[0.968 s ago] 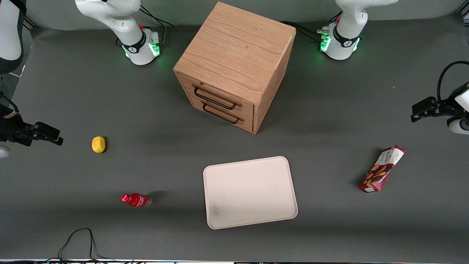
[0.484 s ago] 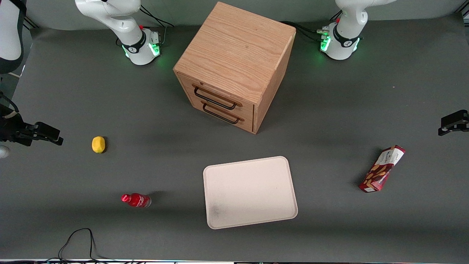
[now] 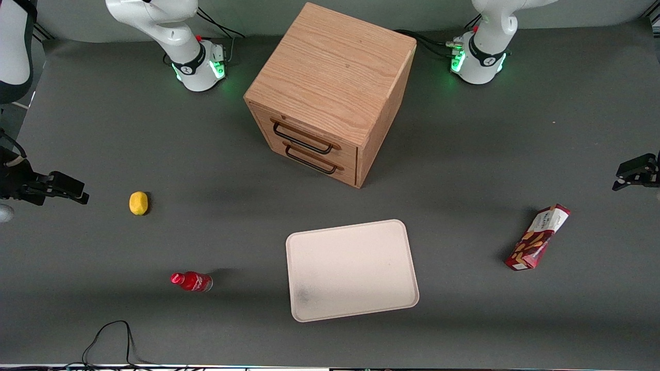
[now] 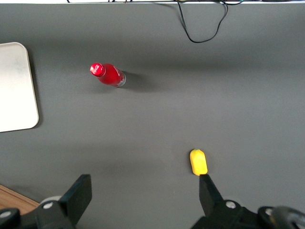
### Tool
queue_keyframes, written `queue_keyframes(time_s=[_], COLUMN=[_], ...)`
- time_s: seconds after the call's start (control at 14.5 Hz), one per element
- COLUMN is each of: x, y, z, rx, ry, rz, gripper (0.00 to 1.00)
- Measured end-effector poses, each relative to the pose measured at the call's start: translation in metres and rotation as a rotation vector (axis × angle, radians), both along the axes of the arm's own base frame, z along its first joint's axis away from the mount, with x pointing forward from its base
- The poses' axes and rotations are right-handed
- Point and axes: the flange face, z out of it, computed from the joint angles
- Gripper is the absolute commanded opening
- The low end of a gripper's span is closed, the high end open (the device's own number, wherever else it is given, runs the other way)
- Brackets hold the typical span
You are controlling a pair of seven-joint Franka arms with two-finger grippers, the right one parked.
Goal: Place red cookie box on tray
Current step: 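Move the open left gripper over the red shortbread box, then lower the left gripper and close it on the red shortbread box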
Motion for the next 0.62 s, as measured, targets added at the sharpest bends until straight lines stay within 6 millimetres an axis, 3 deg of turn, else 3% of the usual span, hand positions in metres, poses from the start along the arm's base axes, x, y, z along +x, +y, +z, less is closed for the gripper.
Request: queue_keyframes(time_s=[0.41, 0.62], x=[0.004, 0.021], y=[-0.002, -0.001], z=[-0.008, -0.041], rx=[0.008, 0.006], ry=[0.012, 0.017], rz=[-0.055, -0.056], gripper=[1.00, 1.00])
